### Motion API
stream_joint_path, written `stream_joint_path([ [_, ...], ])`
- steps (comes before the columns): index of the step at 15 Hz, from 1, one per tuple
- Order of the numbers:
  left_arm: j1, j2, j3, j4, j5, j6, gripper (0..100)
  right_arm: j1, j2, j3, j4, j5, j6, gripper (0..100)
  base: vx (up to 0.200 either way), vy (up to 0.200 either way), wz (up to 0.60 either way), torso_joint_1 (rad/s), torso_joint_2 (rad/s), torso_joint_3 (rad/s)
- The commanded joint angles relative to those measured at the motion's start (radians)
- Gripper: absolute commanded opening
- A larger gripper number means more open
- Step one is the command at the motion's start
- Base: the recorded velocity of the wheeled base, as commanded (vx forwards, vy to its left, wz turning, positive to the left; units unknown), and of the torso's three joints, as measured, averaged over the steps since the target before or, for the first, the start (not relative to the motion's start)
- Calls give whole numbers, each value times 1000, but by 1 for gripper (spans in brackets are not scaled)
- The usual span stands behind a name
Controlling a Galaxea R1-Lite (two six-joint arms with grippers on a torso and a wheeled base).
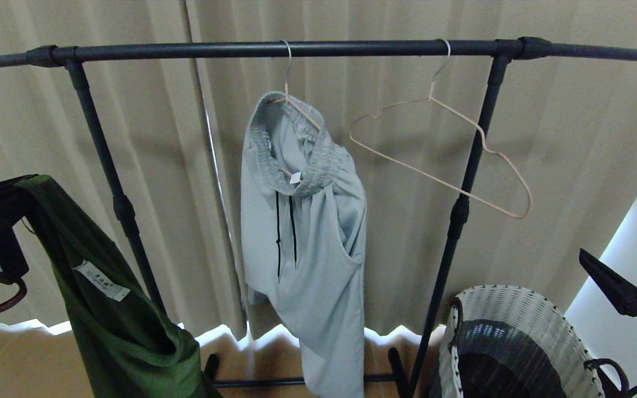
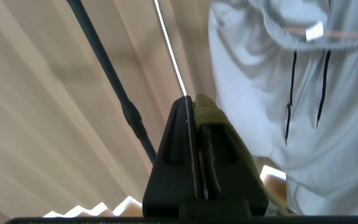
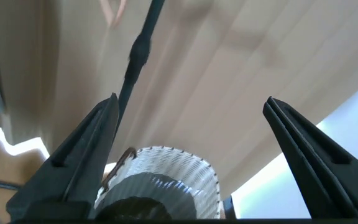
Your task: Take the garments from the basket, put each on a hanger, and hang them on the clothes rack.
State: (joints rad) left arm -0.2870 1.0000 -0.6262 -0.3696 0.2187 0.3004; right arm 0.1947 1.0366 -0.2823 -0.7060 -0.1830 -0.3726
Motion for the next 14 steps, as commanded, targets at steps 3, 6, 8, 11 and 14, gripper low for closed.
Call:
stream_joint_path([
  [3, 2, -23, 40, -2, 1, 6, 0, 2, 11, -29, 0, 2, 1, 100, 0, 0, 0, 160, -458, -299],
  [6, 2, -34, 48, 0, 1, 6, 0, 2, 25, -49, 6, 4, 1, 100, 0, 0, 0, 180, -466, -295],
  [8, 2, -35, 54, -2, 1, 5, 0, 2, 49, -64, -3, 4, 3, 100, 0, 0, 0, 188, -479, -281],
  [11, 2, -46, 63, -6, -19, 0, 0, 2, 59, -70, -3, 68, 4, 100, 0, 0, 0, 149, -349, -206],
  [14, 40, -75, 82, -8, -70, 6, 0, 2, 99, -187, 28, 204, 30, 100, 0, 0, 0, 24, -59, -36],
])
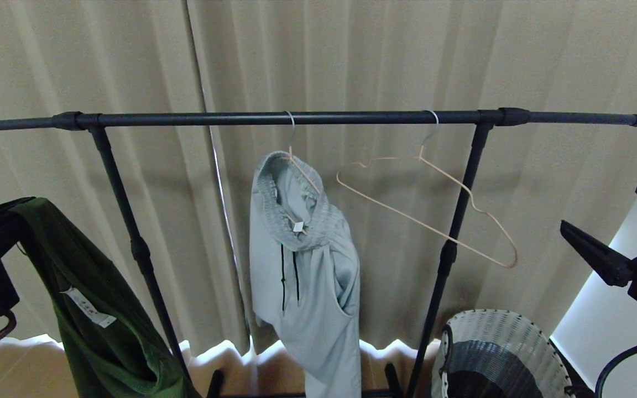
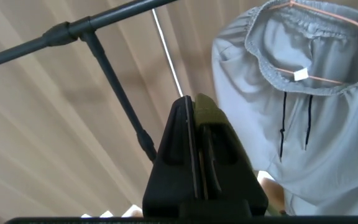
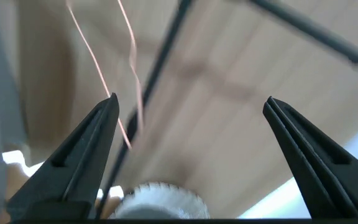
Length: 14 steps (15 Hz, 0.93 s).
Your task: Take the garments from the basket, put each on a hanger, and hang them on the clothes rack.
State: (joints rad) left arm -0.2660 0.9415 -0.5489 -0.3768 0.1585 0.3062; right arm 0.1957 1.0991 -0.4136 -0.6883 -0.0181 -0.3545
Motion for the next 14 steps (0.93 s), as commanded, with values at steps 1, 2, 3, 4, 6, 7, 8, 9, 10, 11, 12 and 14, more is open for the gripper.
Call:
stream_joint_path([
  [1, 37, -23, 4, -1, -28, -1, 0, 1, 67, -99, 75, 53, 20, 100, 0, 0, 0, 0, 0, 0],
  [2, 42, -24, 6, -1, -43, -6, 0, 1, 76, -123, 139, 56, 20, 100, 0, 0, 0, 0, 0, 0],
  [3, 45, -27, 6, 1, -59, -7, 0, 1, 87, -175, 266, 61, 20, 100, 0, 0, 0, 0, 0, 0],
  [4, 44, -27, 6, 3, -62, -7, 0, 2, 90, -261, 447, 70, 29, 100, 0, 0, 0, 0, 0, 0],
  [6, 44, -20, 6, 3, -62, -9, 0, 2, 108, -358, 605, 101, 29, 100, 0, 0, 0, 0, 0, 0],
  [7, 44, -20, 6, 3, -62, -10, 0, 2, 111, -378, 632, 116, 29, 100, 200, 0, 0, 2, 2, -2],
  [8, 44, -20, 7, 3, -62, -15, 0, 1, 130, -389, 656, 127, 29, 100, 200, 0, 0, 2, 7, 2],
  [9, 44, -20, 7, 3, -62, -15, 0, 1, 143, -389, 659, 127, 29, 100, 200, 0, 0, -2, -7, -2],
  [10, 44, -20, 7, 3, -62, -15, 0, 1, 157, -387, 658, 129, 29, 100, 200, 0, 0, -7, -17, 7],
  [11, 44, -21, 7, 3, -62, -13, 0, 1, 162, -387, 659, 135, 29, 100, 200, 0, 0, 12, 2, 2],
  [12, 44, -21, 6, 3, -60, -13, 0, 1, 166, -387, 661, 147, 29, 100, 200, 0, 0, 12, 12, 2],
  [14, 45, -20, 9, 3, -59, -12, 0, 1, 182, -390, 661, 161, 31, 100, 200, 0, 0, 5, 2, 0],
])
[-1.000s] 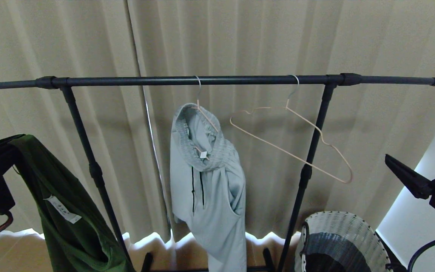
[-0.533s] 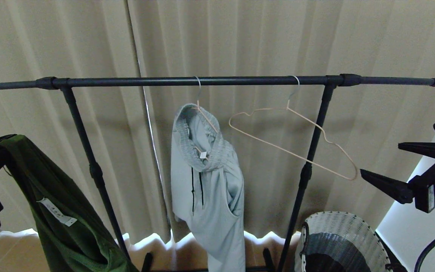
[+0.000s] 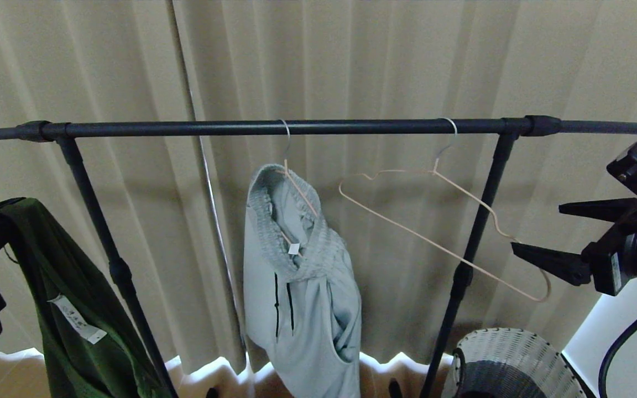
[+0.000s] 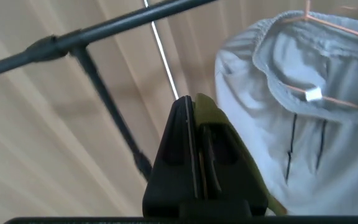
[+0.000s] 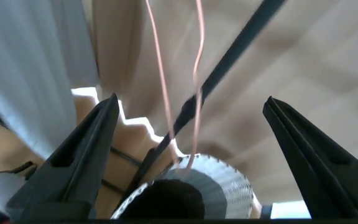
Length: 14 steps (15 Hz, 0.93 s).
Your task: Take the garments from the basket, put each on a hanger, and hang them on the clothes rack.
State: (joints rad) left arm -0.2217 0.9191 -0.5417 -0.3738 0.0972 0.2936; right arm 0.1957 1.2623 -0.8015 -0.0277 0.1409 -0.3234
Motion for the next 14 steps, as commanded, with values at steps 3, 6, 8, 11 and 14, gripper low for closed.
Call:
stream_joint_path([
  [3, -4, -5, 34, -4, 1, 10, 0, 1, 80, 4, -3, 52, 14, 100, 0, 0, 0, 0, 0, 0],
  [6, -4, -9, 32, -4, -1, 10, 0, 1, 177, -39, 0, 123, 63, 100, 0, 0, 0, 0, 0, 0],
  [8, -4, -16, 34, -4, -1, 10, 0, 11, 200, -65, 2, 125, 70, 100, 0, 0, 0, 0, 0, 0],
  [11, -4, -16, 32, -4, -1, 10, 0, 83, 252, -139, 52, 123, 190, 100, 0, 0, 0, 0, 0, 0],
  [14, -4, -16, 34, -4, 1, 10, 0, 116, 289, -189, 60, 85, 284, 100, 0, 0, 0, 0, 0, 0],
])
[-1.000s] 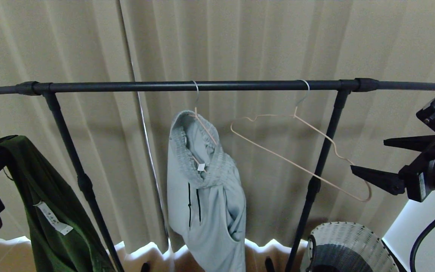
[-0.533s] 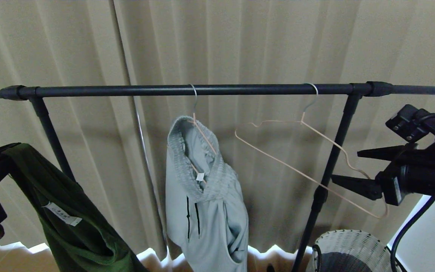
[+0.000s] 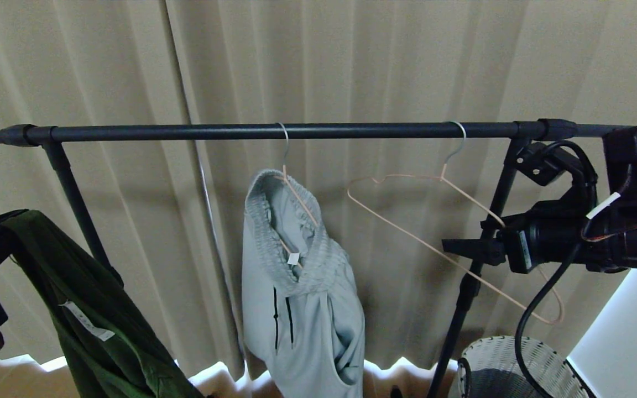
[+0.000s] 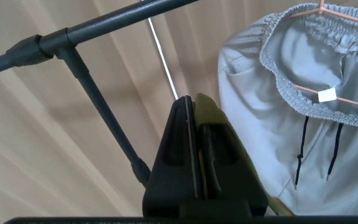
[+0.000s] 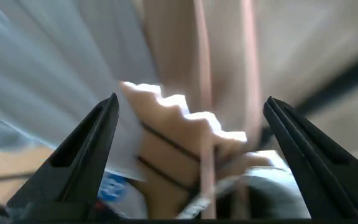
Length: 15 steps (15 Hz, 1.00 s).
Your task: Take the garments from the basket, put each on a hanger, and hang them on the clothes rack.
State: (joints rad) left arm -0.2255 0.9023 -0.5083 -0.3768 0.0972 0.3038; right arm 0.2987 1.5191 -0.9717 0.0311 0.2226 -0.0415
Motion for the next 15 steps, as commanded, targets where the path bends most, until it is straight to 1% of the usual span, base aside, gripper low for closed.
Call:
stream_joint_path([
  [1, 0, 1, -1, -1, -1, 0, 0, 26, 46, -25, 3, -49, 5, 100, 0, 0, 0, 0, 0, 0],
  [2, 0, 1, -1, -1, -1, 0, 0, 37, 58, -22, 1, -114, 6, 100, 0, 0, 0, 0, 0, 0],
  [4, 0, 1, 1, -1, -1, 0, 0, 37, 69, -18, 1, -167, 15, 100, 0, 0, 0, 0, 0, 0],
  [7, -1, 1, 1, -1, -1, 0, 0, 37, 55, -13, 6, -175, 41, 100, 0, 0, 0, 0, 0, 0],
  [8, 0, 1, 1, -1, 1, 0, 0, 37, 39, -15, 36, -184, 43, 100, 0, 0, 0, 0, 0, 0],
  [9, -1, 1, 1, 1, -1, 0, 0, 37, 35, -15, 39, -186, 45, 100, 0, 0, 0, 0, 0, 0],
  [10, -1, 1, -3, -1, -1, 1, 0, 37, 26, -13, 41, -187, 45, 0, 0, 0, 0, 0, 0, 0],
  [15, -1, -2, 1, -1, -1, 11, 0, 37, -24, 18, 41, -200, 45, 0, 0, 0, 0, 0, 0, 0],
])
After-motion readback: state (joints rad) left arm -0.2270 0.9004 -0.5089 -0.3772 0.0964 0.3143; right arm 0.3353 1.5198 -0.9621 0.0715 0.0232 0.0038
